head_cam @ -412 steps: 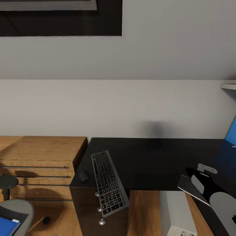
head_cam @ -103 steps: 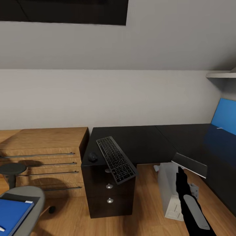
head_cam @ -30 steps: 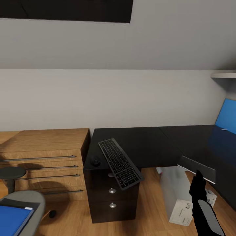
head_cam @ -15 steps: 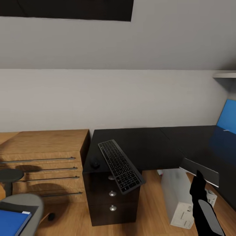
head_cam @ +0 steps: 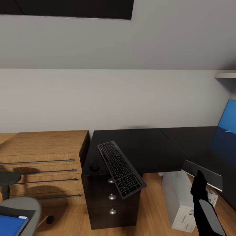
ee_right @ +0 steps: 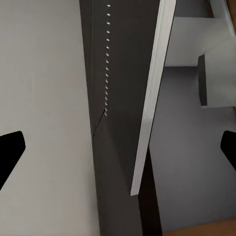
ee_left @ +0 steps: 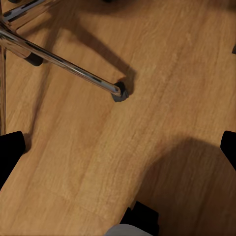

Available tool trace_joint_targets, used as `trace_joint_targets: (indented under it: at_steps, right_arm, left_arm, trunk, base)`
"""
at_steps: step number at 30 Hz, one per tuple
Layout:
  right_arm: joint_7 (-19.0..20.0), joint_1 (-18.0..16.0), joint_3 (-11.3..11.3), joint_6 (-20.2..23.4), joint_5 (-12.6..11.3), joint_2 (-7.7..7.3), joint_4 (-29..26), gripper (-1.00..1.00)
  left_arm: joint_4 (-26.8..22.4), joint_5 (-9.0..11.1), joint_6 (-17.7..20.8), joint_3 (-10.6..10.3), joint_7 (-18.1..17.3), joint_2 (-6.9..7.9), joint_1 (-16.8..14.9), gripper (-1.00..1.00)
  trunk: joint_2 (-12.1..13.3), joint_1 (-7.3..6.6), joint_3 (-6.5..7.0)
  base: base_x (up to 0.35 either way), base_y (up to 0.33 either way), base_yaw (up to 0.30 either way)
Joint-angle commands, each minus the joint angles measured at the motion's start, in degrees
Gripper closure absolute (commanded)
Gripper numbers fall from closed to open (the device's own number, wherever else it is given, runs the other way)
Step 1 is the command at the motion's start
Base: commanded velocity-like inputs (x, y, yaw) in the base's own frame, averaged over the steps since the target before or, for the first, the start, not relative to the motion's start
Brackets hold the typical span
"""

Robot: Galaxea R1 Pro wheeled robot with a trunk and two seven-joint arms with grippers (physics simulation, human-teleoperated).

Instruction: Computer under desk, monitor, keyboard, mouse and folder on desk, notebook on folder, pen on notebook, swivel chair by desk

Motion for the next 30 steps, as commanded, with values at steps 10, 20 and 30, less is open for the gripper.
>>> trace_joint_targets:
  at_steps: [10,20,30]
  right_arm:
    - [-0.22,-0.1,-0.78,-0.23,-0.51,-1.51,0.05,-1.0]
    - [-0.26,-0.32,-0.91,-0.23,-0.54,-2.94,4.24,-1.0]
    - [-0.26,-0.5,-0.91,-0.23,-0.6,-3.84,6.23,-1.0]
  left_arm:
    - [0.0,0.53,-0.8,-0.34,0.27,0.07,-0.03,-1.0]
    - [0.0,0.49,-0.85,-0.36,0.27,0.07,-0.03,-1.0]
    - [0.0,0.49,-0.85,-0.36,0.27,0.01,-0.03,-1.0]
  trunk:
    - [-0.03,0.0,-0.05]
    - [-0.03,0.0,-0.05]
    - [-0.03,0.0,-0.05]
  base:
    - [0.078,-0.023,0.0]
    - [0.006,-0.002,0.0]
    - [0.0,0.0,0.0]
